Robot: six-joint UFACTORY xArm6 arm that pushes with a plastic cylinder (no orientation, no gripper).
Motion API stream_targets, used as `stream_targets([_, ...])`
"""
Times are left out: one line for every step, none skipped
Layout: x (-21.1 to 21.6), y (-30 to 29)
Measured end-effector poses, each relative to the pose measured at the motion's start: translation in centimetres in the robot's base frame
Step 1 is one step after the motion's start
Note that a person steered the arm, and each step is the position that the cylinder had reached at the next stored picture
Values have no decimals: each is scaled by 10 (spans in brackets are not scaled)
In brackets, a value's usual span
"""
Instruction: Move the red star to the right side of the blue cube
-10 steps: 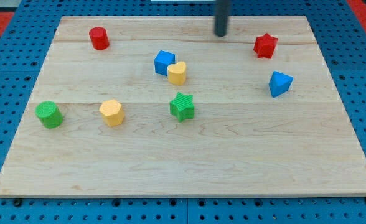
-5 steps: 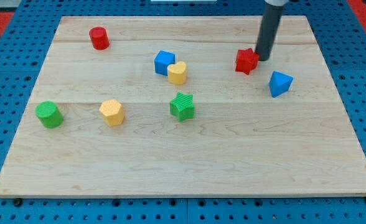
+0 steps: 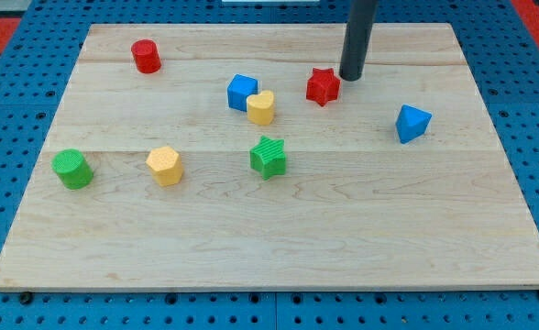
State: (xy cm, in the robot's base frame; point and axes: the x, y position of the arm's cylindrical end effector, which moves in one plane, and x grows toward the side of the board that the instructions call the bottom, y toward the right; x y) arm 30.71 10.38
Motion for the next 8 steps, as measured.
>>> stream_targets([0, -19])
stream_targets([6, -46])
stream_targets([8, -54])
stream_targets([8, -61])
stream_targets([10, -62])
stream_targets([12, -20])
stream_targets([33, -7])
stream_targets([38, -41])
